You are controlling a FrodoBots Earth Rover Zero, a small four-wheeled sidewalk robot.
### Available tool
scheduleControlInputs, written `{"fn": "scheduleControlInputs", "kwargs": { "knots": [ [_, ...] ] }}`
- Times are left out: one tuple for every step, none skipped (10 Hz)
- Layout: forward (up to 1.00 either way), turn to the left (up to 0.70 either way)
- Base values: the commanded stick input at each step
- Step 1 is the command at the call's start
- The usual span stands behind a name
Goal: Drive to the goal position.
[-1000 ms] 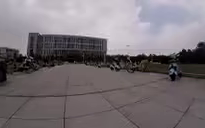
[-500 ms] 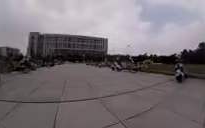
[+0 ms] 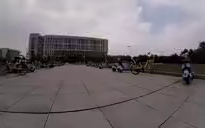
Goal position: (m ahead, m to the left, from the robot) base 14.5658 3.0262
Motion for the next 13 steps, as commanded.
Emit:
{"fn": "scheduleControlInputs", "kwargs": {
  "knots": [
    [0.70,0.14],
    [0.70,0.14],
    [0.70,0.14],
    [0.70,0.14],
    [0.70,0.14],
    [0.70,0.14],
    [0.70,0.14],
    [0.70,0.14],
    [0.70,0.14],
    [0.70,0.14],
    [0.70,0.14],
    [0.70,0.14],
    [0.70,0.14]
  ]
}}
